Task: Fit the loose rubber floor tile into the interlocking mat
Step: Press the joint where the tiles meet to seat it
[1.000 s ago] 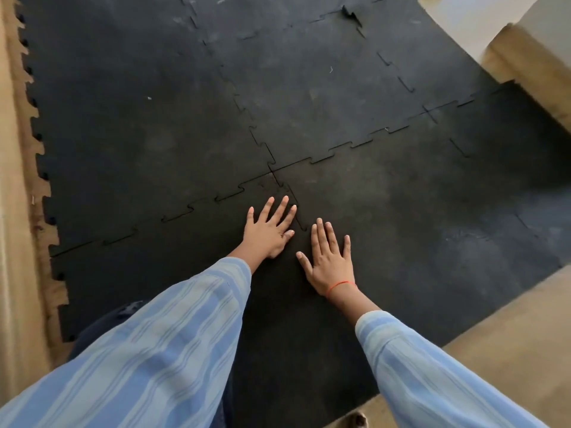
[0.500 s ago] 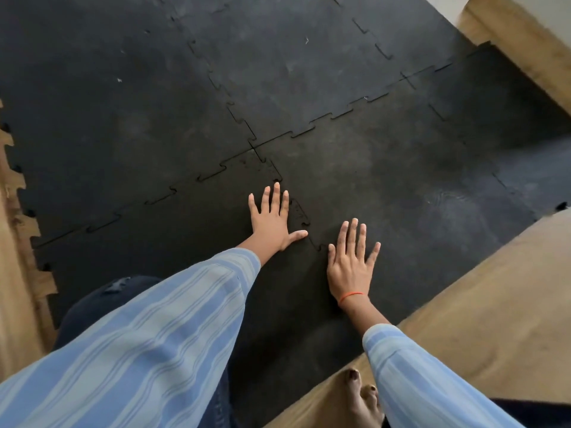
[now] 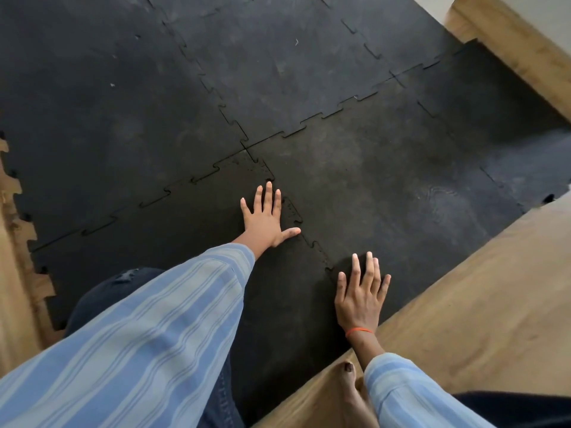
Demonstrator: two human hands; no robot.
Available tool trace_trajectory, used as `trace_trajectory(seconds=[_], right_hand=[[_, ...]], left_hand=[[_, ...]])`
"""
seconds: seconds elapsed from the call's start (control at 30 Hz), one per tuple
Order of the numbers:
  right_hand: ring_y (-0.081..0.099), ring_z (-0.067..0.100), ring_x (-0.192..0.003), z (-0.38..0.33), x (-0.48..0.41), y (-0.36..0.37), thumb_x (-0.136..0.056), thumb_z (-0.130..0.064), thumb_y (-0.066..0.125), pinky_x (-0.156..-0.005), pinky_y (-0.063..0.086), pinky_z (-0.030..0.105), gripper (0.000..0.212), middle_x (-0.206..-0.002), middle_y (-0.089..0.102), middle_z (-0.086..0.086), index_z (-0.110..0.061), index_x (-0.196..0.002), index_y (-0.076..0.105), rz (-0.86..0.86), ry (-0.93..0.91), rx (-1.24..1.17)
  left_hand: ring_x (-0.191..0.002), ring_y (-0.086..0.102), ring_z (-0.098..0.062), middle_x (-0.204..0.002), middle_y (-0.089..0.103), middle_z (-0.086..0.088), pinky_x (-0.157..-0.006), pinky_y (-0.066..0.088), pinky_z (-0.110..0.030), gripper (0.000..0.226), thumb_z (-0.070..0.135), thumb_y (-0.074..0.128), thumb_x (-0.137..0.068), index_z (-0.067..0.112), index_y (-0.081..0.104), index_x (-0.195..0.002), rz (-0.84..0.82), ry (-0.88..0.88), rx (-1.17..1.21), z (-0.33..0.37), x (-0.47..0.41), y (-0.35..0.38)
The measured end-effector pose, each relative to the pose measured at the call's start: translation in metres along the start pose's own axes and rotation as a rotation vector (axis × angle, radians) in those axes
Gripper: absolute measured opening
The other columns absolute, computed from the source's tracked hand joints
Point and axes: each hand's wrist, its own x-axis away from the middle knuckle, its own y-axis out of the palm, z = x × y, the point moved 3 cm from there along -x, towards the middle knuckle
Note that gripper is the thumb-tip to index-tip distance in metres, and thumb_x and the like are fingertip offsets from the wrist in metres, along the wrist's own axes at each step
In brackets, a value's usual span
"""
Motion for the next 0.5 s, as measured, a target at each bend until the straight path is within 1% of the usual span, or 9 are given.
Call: trace_trajectory(seconds=[0.13,0.23,0.27,0.3,0.33,0.37,0.43,0.5], right_hand=[[0.027,0.03,-0.142,0.001,0.001,0.001,-0.094,-0.041,0.028,-0.116,0.013,0.056,0.056,-0.152,0.033,0.016,-0.013,-0.14,0.045,0.004,-0.055,0.011],[0.03,0.029,-0.141,-0.027,-0.009,0.0,-0.095,-0.034,0.032,-0.116,0.016,0.053,0.053,-0.151,0.036,0.015,-0.01,-0.14,0.045,0.018,-0.182,-0.045],[0.026,0.028,-0.143,-0.041,-0.012,0.002,-0.095,-0.034,0.032,-0.116,0.016,0.051,0.054,-0.153,0.033,0.013,-0.01,-0.142,0.041,-0.015,-0.267,-0.052],[0.018,0.025,-0.145,-0.053,-0.014,0.007,-0.096,-0.036,0.03,-0.117,0.013,0.048,0.056,-0.156,0.026,0.009,-0.012,-0.147,0.033,-0.074,-0.364,-0.025],[0.008,0.02,-0.147,-0.061,-0.015,0.013,-0.098,-0.04,0.026,-0.119,0.007,0.045,0.058,-0.159,0.017,0.004,-0.016,-0.15,0.022,-0.135,-0.443,0.021],[-0.001,0.016,-0.147,-0.065,-0.016,0.018,-0.099,-0.043,0.022,-0.119,0.001,0.043,0.059,-0.16,0.008,0.0,-0.019,-0.151,0.011,-0.187,-0.48,0.061],[-0.011,0.013,-0.146,-0.065,-0.019,0.024,-0.098,-0.047,0.014,-0.119,-0.006,0.04,0.06,-0.159,-0.003,-0.004,-0.021,-0.151,0.0,-0.239,-0.469,0.105],[-0.017,0.012,-0.144,-0.069,-0.025,0.025,-0.098,-0.046,0.011,-0.117,-0.01,0.04,0.06,-0.158,-0.01,-0.005,-0.021,-0.15,-0.007,-0.264,-0.447,0.127]], left_hand=[[-0.142,-0.028,-0.031,-0.152,-0.037,-0.01,-0.113,-0.003,-0.06,0.105,0.081,0.021,-0.082,0.013,-0.026,-0.147,0.002,0.009,0.008,-0.001,-0.001,0.002],[-0.143,-0.028,-0.03,-0.152,-0.037,-0.009,-0.113,-0.004,-0.059,0.104,0.081,0.021,-0.082,0.014,-0.026,-0.147,0.003,0.02,0.017,-0.003,-0.002,0.003],[-0.143,-0.028,-0.03,-0.152,-0.037,-0.009,-0.113,-0.005,-0.059,0.104,0.08,0.021,-0.082,0.014,-0.026,-0.147,0.003,0.025,0.022,-0.003,-0.002,0.004],[-0.142,-0.028,-0.03,-0.152,-0.037,-0.009,-0.113,-0.005,-0.059,0.103,0.08,0.021,-0.083,0.014,-0.026,-0.147,0.004,0.032,0.028,-0.003,-0.003,0.005],[-0.142,-0.028,-0.03,-0.152,-0.037,-0.009,-0.113,-0.006,-0.058,0.101,0.078,0.021,-0.084,0.015,-0.026,-0.146,0.007,0.039,0.032,-0.004,-0.004,0.006],[-0.142,-0.029,-0.03,-0.152,-0.038,-0.009,-0.113,-0.006,-0.058,0.098,0.076,0.02,-0.086,0.015,-0.027,-0.147,0.007,0.047,0.037,-0.006,-0.005,0.006],[-0.142,-0.028,-0.028,-0.152,-0.037,-0.007,-0.114,-0.008,-0.055,0.091,0.071,0.021,-0.09,0.018,-0.026,-0.147,-0.007,0.071,0.057,-0.009,-0.005,0.006],[-0.143,-0.027,-0.026,-0.153,-0.036,-0.004,-0.115,-0.007,-0.052,0.084,0.065,0.022,-0.094,0.02,-0.024,-0.148,-0.013,0.113,0.07,-0.015,-0.005,0.005]])
